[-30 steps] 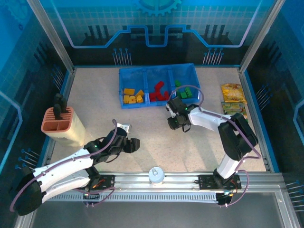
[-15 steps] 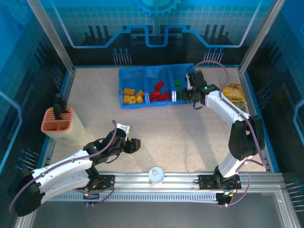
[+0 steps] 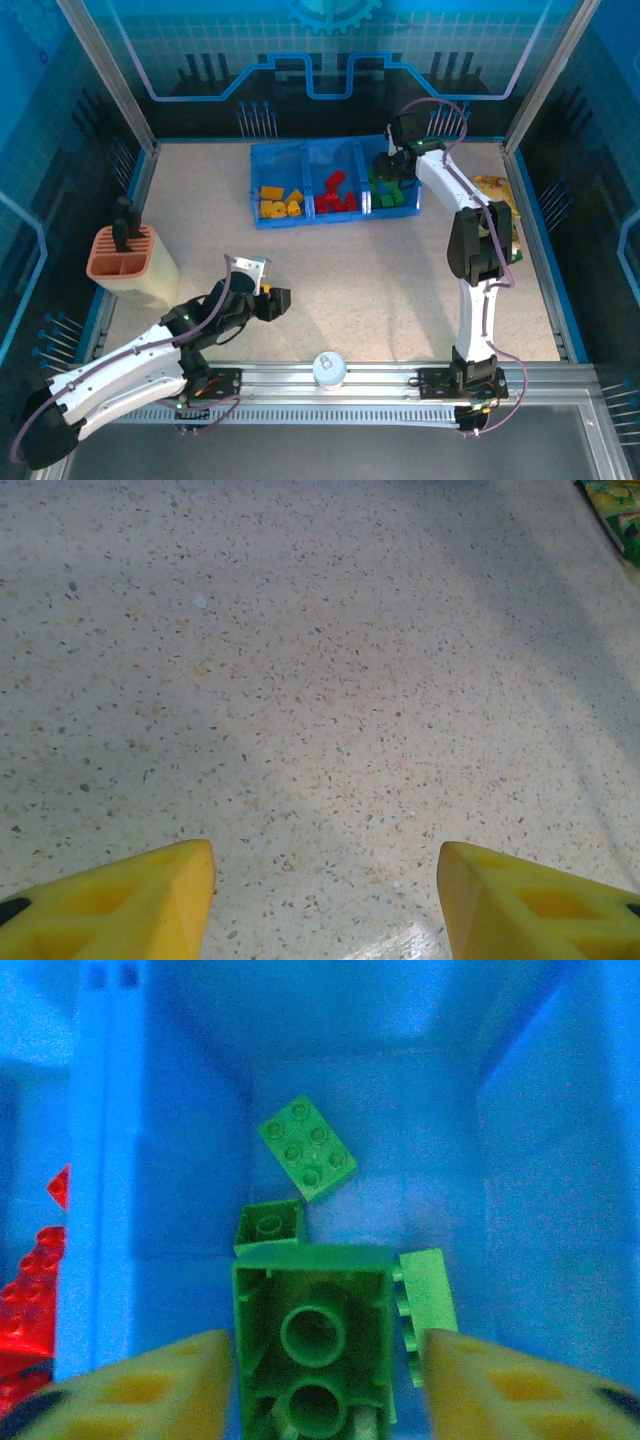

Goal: Sort the legos into containers by color
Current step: Place the lego in the container, then reset both arms

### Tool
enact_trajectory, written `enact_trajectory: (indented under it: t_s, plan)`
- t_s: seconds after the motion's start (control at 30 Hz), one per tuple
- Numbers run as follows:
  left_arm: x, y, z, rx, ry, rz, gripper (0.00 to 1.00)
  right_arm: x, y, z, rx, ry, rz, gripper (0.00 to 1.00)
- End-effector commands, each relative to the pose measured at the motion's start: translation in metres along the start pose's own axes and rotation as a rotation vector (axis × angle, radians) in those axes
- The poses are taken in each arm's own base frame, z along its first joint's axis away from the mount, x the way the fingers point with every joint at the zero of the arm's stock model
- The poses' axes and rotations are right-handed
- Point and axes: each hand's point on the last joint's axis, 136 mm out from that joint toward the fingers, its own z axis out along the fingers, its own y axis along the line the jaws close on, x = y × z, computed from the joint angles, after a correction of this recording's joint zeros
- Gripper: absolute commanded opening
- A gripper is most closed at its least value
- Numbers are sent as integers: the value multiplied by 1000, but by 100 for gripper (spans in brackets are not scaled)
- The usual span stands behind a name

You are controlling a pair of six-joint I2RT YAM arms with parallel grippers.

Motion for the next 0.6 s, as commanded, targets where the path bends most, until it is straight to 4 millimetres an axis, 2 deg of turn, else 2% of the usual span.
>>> enact_trajectory:
  t_s: [0.0, 0.2, 0.37, 0.57]
  plan:
    - [-13, -2, -7, -21, -26, 56, 62, -4, 6, -12, -29, 24, 28, 76]
    - [-29, -3, -10, -42, -78, 82, 63, -14, 18, -55, -50, -67, 4, 80]
    - [-45, 1, -16, -91, -137, 114, 67, 0, 22, -89, -91, -152, -22, 81]
    - [-58, 6, -21, -142, -178, 147, 71, 21, 14, -121, -89, -219, -49, 82]
